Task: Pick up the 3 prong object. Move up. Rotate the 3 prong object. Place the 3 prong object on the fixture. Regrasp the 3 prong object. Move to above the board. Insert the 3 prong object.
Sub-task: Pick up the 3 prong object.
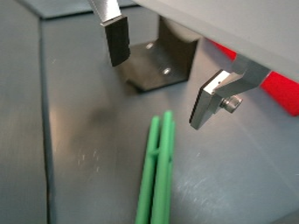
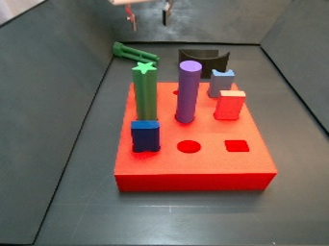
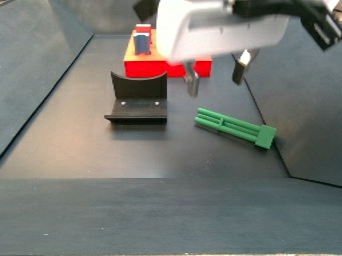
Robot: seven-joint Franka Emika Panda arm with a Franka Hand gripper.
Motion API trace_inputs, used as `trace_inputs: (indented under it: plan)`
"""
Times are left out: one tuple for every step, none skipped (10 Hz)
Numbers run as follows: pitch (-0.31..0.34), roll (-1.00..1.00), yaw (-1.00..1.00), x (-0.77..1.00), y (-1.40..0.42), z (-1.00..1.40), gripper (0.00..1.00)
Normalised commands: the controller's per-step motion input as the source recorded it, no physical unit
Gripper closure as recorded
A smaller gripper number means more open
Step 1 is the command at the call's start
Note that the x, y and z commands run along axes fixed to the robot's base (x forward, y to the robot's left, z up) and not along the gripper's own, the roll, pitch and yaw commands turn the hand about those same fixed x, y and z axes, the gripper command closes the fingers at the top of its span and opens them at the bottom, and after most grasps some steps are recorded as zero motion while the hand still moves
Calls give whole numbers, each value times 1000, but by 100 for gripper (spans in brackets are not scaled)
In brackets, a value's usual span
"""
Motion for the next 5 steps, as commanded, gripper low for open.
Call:
trace_inputs:
  plan:
    - [93,116,340,-83,246,-729,0]
    - [81,116,240,-149,126,-711,0]
    - [57,214,371,-200,0,-669,0]
    - [10,283,489,-46,-143,-623,0]
    - [9,264,454,0,-109,-591,0]
